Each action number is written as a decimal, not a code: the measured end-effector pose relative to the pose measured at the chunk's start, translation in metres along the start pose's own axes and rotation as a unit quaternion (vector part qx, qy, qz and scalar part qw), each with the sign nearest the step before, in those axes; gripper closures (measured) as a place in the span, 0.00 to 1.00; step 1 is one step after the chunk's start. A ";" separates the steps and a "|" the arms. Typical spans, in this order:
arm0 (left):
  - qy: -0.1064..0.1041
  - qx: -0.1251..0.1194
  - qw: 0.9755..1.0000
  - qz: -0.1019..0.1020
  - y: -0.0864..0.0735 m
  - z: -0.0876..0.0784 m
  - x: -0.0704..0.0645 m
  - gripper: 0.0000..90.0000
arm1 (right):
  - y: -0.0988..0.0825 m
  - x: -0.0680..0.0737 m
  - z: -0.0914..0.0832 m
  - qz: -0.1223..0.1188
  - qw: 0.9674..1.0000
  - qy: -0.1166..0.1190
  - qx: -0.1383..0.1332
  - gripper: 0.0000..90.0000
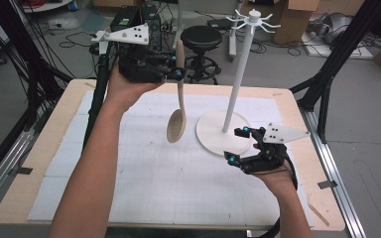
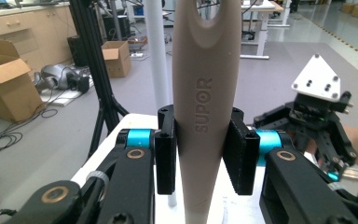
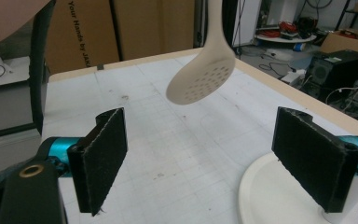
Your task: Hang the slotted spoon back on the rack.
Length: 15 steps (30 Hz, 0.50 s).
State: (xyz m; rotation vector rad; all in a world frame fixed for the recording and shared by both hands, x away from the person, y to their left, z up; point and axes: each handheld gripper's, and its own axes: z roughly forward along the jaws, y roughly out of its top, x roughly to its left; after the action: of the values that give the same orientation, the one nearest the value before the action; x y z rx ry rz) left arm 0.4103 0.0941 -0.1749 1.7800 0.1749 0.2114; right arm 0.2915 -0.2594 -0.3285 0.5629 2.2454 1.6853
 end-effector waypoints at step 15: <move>0.007 0.013 1.000 -0.002 0.017 0.028 0.011 0.76 | 0.000 0.001 0.001 -0.001 1.000 0.004 0.000 0.19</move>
State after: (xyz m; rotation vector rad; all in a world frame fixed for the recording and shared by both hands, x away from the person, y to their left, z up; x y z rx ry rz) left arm 0.4279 0.0662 -0.1641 1.8048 0.1927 0.2196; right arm 0.2911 -0.2584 -0.3289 0.5547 2.2512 1.6895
